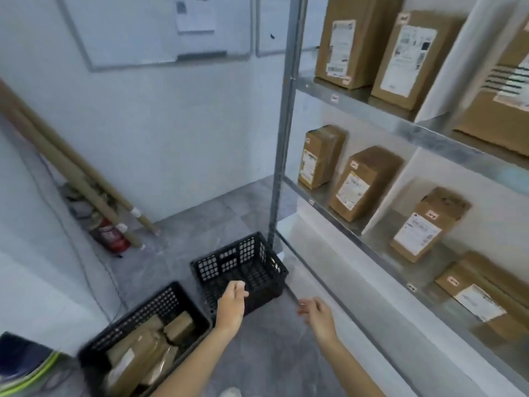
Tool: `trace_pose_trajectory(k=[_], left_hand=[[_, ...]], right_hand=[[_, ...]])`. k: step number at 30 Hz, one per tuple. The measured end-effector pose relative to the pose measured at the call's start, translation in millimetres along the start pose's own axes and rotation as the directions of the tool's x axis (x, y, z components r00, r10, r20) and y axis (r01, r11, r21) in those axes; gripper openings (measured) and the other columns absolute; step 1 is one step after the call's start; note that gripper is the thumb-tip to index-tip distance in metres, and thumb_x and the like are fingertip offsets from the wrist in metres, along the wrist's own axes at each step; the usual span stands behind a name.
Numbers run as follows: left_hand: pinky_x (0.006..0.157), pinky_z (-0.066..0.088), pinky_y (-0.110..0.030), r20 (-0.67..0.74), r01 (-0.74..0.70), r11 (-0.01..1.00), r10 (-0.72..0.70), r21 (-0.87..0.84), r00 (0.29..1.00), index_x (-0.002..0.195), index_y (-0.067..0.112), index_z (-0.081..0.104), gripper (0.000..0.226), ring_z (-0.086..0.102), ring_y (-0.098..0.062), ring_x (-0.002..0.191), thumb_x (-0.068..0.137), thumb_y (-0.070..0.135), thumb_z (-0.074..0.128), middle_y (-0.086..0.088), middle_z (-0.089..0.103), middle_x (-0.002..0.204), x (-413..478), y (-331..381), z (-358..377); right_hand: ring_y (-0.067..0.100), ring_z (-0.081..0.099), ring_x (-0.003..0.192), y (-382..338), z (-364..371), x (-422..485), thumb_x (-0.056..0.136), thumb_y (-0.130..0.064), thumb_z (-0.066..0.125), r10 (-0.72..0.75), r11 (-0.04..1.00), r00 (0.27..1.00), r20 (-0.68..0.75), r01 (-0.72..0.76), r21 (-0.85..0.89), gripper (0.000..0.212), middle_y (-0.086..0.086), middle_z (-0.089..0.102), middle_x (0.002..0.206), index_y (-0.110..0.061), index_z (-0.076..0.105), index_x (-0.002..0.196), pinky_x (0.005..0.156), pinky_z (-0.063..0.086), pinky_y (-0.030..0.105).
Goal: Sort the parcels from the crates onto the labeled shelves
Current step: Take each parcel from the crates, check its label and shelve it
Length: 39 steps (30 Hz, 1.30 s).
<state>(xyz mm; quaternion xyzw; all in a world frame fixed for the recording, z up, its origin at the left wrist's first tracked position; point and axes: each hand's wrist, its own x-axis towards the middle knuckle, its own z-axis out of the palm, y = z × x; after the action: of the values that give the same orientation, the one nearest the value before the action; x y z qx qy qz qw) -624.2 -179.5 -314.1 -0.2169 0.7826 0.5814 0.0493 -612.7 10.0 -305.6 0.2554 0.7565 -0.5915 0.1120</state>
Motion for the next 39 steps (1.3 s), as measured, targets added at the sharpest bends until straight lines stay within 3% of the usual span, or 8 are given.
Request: trace_pose_trajectory(k=[2, 6, 9, 14, 20, 23, 32, 39], left_hand=[[0.087, 0.043, -0.032, -0.067, 0.048, 0.998, -0.05, -0.03, 0.997, 0.102, 0.015, 0.057, 0.024, 0.058, -0.021, 0.095, 0.101, 0.027, 0.036, -0.004, 0.065, 0.095, -2, -19, -36], [0.084, 0.043, -0.031, -0.168, 0.121, 0.988, -0.136, -0.098, 0.976, 0.103, 0.011, 0.058, 0.027, 0.06, -0.023, 0.094, 0.101, 0.025, 0.035, -0.007, 0.065, 0.094, -1, -49, -104], [0.089, 0.044, -0.036, -0.225, 0.159, 0.972, -0.196, -0.172, 0.955, 0.095, 0.013, 0.057, 0.025, 0.06, -0.026, 0.093, 0.101, 0.025, 0.037, -0.007, 0.065, 0.089, -4, -73, -158], [0.091, 0.039, -0.029, -0.349, 0.264, 0.945, -0.318, -0.195, 0.881, 0.104, 0.007, 0.062, 0.029, 0.056, -0.023, 0.097, 0.1, 0.025, 0.039, -0.013, 0.065, 0.105, -10, -129, -255], [0.092, 0.045, -0.044, -0.423, 0.299, 0.927, -0.37, -0.226, 0.827, 0.09, 0.007, 0.06, 0.026, 0.059, -0.035, 0.097, 0.1, 0.021, 0.041, -0.015, 0.064, 0.095, -18, -179, -346], [0.087, 0.045, -0.044, -0.445, 0.305, 0.919, -0.389, -0.25, 0.807, 0.088, 0.001, 0.058, 0.029, 0.059, -0.036, 0.095, 0.1, 0.02, 0.041, -0.018, 0.063, 0.092, -22, -195, -369], [0.088, 0.043, -0.039, -0.447, 0.374, 0.872, -0.485, -0.317, 0.752, 0.1, -0.004, 0.06, 0.034, 0.059, -0.033, 0.099, 0.101, 0.023, 0.038, -0.022, 0.064, 0.101, -2, -238, -378], [0.077, 0.038, -0.028, -0.421, 0.413, 0.824, -0.557, -0.388, 0.716, 0.094, 0.005, 0.057, 0.025, 0.056, -0.024, 0.093, 0.1, 0.022, 0.04, -0.015, 0.063, 0.099, 64, -330, -364]], right_hand=[[0.032, 0.063, 0.081, -4, 34, -8, 0.096, -0.008, 0.044, -0.007, 0.998, 0.997, 0.083, 0.012, -0.062, 0.028, 0.018, 0.065, 0.082, -0.01, 0.06, 0.073, 0.075, 0.046, 0.033], [0.019, 0.063, 0.071, -10, 100, -20, 0.097, -0.011, 0.045, -0.005, 0.984, 0.97, 0.242, 0.048, -0.171, 0.022, 0.011, 0.067, 0.079, -0.01, 0.062, 0.084, 0.057, 0.047, 0.021], [0.022, 0.064, 0.076, -13, 151, -28, 0.098, -0.011, 0.042, 0.028, 0.97, 0.95, 0.311, 0.049, -0.237, 0.023, 0.014, 0.069, 0.082, -0.006, 0.063, 0.09, 0.062, 0.047, 0.025], [0.025, 0.063, 0.078, -13, 240, -48, 0.1, -0.014, 0.039, 0.113, 0.945, 0.908, 0.403, 0.027, -0.325, 0.025, 0.016, 0.068, 0.084, -0.005, 0.061, 0.093, 0.076, 0.047, 0.034], [0.024, 0.062, 0.074, -2, 324, -66, 0.101, -0.013, 0.037, 0.179, 0.924, 0.867, 0.465, 0.015, -0.383, 0.026, 0.013, 0.067, 0.079, -0.003, 0.06, 0.098, 0.075, 0.045, 0.034], [0.027, 0.063, 0.083, -1, 352, -70, 0.101, -0.013, 0.036, 0.225, 0.904, 0.85, 0.476, 0.0, -0.428, 0.026, 0.016, 0.068, 0.087, -0.005, 0.061, 0.098, 0.087, 0.046, 0.041], [0.025, 0.06, 0.091, 15, 413, -38, 0.1, -0.019, 0.043, 0.353, 0.824, 0.804, 0.479, -0.025, -0.566, 0.024, 0.014, 0.066, 0.096, -0.006, 0.062, 0.105, 0.083, 0.046, 0.036], [0.027, 0.054, 0.106, 79, 496, 39, 0.1, -0.029, 0.044, 0.453, 0.746, 0.762, 0.462, -0.04, -0.665, 0.034, 0.014, 0.059, 0.114, -0.007, 0.054, 0.123, 0.097, 0.042, 0.042]])
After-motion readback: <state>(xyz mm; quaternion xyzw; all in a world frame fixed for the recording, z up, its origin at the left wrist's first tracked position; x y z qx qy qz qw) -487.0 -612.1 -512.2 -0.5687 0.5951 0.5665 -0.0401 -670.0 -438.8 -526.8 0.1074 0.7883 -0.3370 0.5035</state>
